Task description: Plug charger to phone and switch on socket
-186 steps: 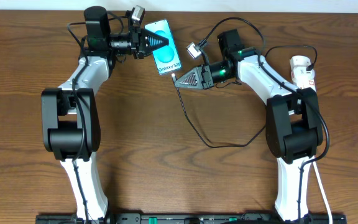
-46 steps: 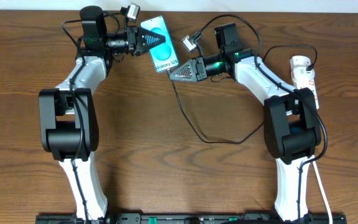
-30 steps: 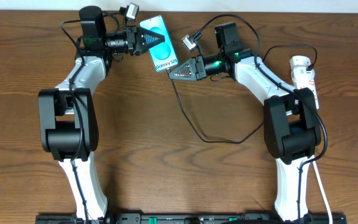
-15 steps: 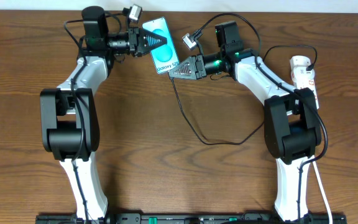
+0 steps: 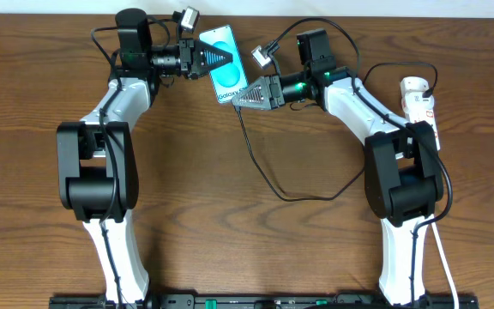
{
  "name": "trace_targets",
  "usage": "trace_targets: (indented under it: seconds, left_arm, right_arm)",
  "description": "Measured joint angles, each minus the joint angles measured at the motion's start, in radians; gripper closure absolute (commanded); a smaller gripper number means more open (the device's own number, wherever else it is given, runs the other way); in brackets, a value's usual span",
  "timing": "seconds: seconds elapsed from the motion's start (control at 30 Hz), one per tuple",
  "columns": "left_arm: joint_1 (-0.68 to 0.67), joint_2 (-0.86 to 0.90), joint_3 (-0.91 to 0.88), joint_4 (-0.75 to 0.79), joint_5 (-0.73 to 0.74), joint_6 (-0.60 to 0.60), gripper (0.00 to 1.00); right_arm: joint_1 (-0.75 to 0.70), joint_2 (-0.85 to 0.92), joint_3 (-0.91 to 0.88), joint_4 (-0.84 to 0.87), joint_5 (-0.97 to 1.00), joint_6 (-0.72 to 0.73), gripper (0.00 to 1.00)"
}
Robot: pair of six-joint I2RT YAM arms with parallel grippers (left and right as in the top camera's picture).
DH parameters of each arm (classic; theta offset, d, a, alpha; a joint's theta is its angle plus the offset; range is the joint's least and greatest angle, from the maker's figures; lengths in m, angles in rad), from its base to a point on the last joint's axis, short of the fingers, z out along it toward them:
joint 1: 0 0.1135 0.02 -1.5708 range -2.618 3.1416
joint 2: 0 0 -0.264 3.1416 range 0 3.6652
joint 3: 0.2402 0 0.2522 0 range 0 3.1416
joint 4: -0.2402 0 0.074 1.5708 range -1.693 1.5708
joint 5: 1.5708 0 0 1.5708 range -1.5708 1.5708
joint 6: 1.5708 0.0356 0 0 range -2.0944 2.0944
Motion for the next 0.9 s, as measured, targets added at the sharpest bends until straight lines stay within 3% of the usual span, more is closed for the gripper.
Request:
trace_targets:
  seconds: [0.7, 0.9]
  left_arm:
    - [0.001, 0.0, 0.0, -0.003, 0.0, 0.0, 0.93]
    - [0.016, 0.0, 0.0, -0.089, -0.023, 0.003, 0.93]
  right_arm:
    - [-0.097, 0.0, 0.0, 0.05, 0.029, 0.005, 0.01]
    - [-0.141, 0.0, 0.0, 0.167, 0.032, 0.077, 0.01]
